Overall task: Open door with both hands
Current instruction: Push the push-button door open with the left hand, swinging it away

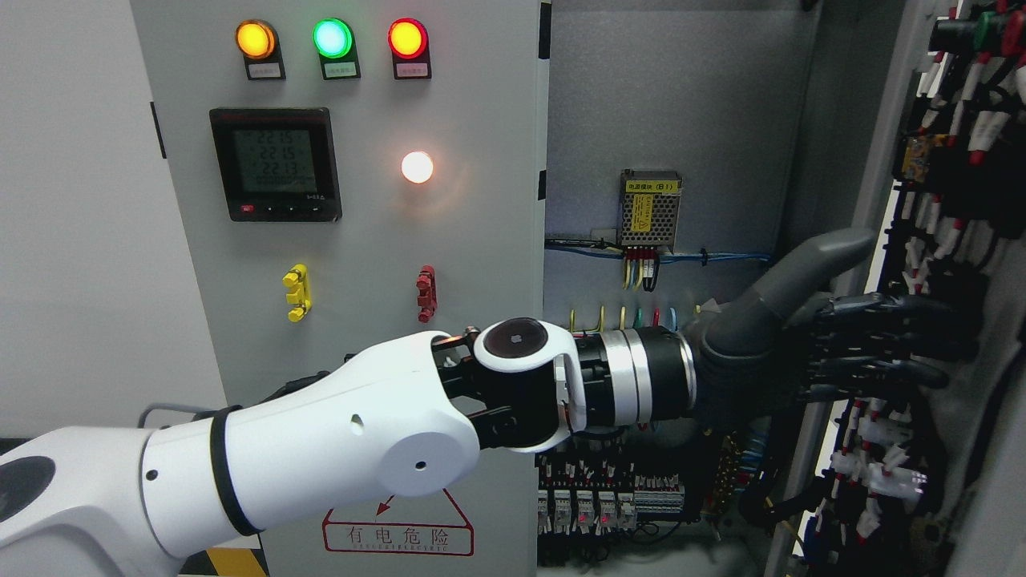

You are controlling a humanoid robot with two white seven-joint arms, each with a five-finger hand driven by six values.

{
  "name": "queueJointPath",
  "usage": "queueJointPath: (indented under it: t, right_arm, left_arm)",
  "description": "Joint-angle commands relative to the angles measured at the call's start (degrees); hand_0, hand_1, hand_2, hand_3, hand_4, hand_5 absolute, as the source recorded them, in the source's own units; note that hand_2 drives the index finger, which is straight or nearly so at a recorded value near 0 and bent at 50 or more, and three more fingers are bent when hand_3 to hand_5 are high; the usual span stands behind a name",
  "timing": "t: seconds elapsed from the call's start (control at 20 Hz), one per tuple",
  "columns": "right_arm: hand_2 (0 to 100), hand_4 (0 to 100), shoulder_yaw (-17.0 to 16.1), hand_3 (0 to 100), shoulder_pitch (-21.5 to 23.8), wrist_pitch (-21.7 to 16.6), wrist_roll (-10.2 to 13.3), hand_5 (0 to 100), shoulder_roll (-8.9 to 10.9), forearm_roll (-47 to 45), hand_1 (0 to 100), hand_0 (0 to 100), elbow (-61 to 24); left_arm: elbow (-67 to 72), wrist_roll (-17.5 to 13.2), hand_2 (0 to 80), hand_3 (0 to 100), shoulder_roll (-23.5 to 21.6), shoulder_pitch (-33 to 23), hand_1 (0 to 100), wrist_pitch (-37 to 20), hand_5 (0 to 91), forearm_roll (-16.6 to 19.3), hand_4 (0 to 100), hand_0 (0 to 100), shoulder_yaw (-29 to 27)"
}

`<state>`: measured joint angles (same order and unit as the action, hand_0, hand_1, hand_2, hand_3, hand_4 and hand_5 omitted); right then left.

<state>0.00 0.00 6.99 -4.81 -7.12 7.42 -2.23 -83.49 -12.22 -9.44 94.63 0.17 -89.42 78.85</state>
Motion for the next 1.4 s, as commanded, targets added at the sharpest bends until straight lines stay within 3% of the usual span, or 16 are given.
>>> queueJointPath:
  t: [0.0, 0.25, 0.4, 0.85, 1.05, 1.35]
  right_arm:
    - [0, 0, -1.8, 0, 1.3, 0.0, 0.0, 0, 0.0, 0.0, 0, 0, 0.0]
    - [0, 0, -1.8, 0, 1.3, 0.0, 0.0, 0, 0.0, 0.0, 0, 0, 0.0]
    - [0, 0, -1.8, 0, 1.3, 0.0, 0.0, 0, 0.0, 0.1, 0, 0, -0.1]
    - [0, 0, -1.9, 0, 1.3, 0.0, 0.0, 0, 0.0, 0.1, 0, 0, 0.0]
    - [0, 0, -1.9, 0, 1.3, 0.0, 0.0, 0, 0.0, 0.0, 0, 0, -0.1]
    - [0, 0, -1.8, 0, 1.3, 0.0, 0.0, 0, 0.0, 0.0, 0, 0, 0.0]
  left_arm:
    - [-0.1, 2.6, 0.0, 0, 11.8, -0.2, 0, -0.1, 0.0, 0.7, 0, 0, -1.6]
    - [3.1, 5.1, 0.0, 0, 17.9, -0.3, 0, -0.1, 0.0, 0.7, 0, 0, -1.5]
    - [6.1, 5.1, 0.0, 0, 20.1, -0.5, 0, -0.1, 0.0, 0.7, 0, 0, -1.3]
    - [7.0, 5.0, 0.0, 0, 18.9, -0.8, 0, 0.0, 0.0, 0.6, 0, 0, -1.2]
    - [-0.8, 4.2, 0.0, 0, 4.2, -3.1, 0, 0.6, 0.0, 0.6, 0, 0, -4.4]
    - [-12.6, 4.0, 0.0, 0, -20.3, -12.7, 0, 2.6, 0.0, 0.7, 0, 0, -7.8]
